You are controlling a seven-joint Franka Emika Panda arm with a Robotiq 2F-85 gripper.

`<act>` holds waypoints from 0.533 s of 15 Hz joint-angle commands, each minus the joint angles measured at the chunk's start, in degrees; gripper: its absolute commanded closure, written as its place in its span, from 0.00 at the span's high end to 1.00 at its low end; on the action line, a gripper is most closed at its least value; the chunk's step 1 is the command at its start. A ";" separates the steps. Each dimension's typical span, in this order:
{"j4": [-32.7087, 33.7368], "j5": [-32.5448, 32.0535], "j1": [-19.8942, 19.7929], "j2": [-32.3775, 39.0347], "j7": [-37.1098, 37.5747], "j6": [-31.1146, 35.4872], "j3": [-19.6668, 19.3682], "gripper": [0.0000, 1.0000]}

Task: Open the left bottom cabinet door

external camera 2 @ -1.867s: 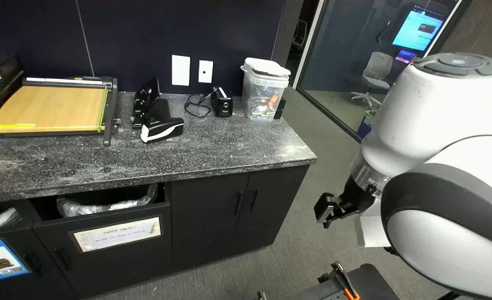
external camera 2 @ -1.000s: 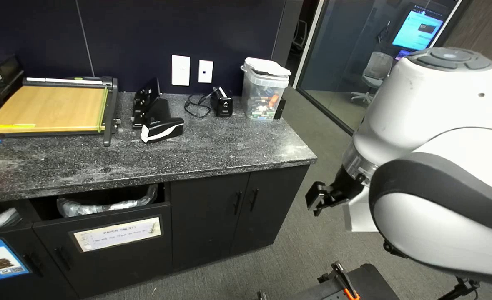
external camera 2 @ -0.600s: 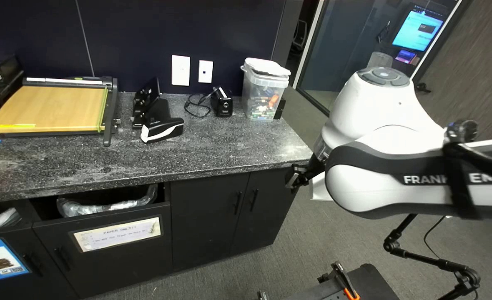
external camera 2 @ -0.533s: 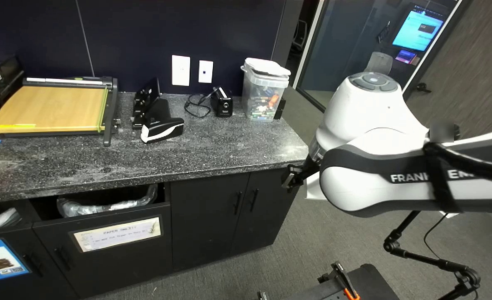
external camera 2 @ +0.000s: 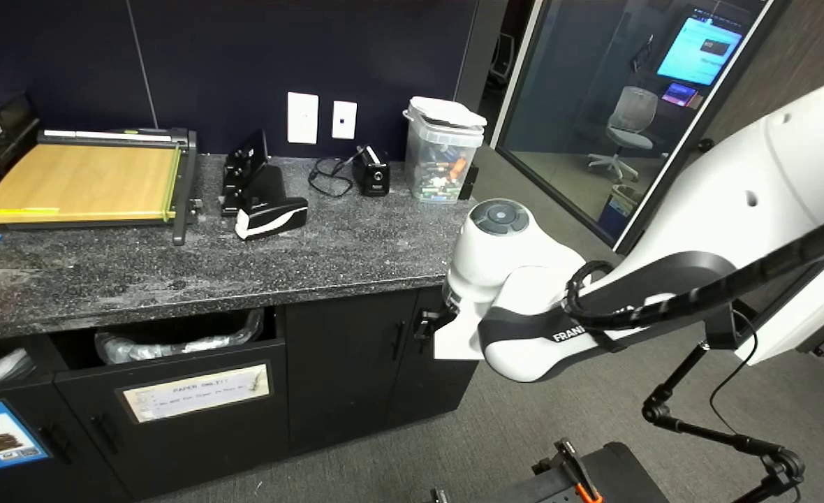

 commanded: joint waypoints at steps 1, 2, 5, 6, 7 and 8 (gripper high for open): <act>11.79 -8.87 5.52 14.32 8.22 1.19 -4.94 1.00; 14.90 -10.51 6.98 17.91 9.93 1.40 -6.25 1.00; 23.49 -15.05 11.37 27.92 15.05 2.46 -10.54 1.00; 25.88 -16.52 12.75 30.74 16.82 3.18 -11.91 1.00; 27.96 -17.54 13.88 33.05 18.31 4.09 -13.03 1.00; 30.01 -18.69 15.05 35.35 20.11 5.25 -14.20 1.00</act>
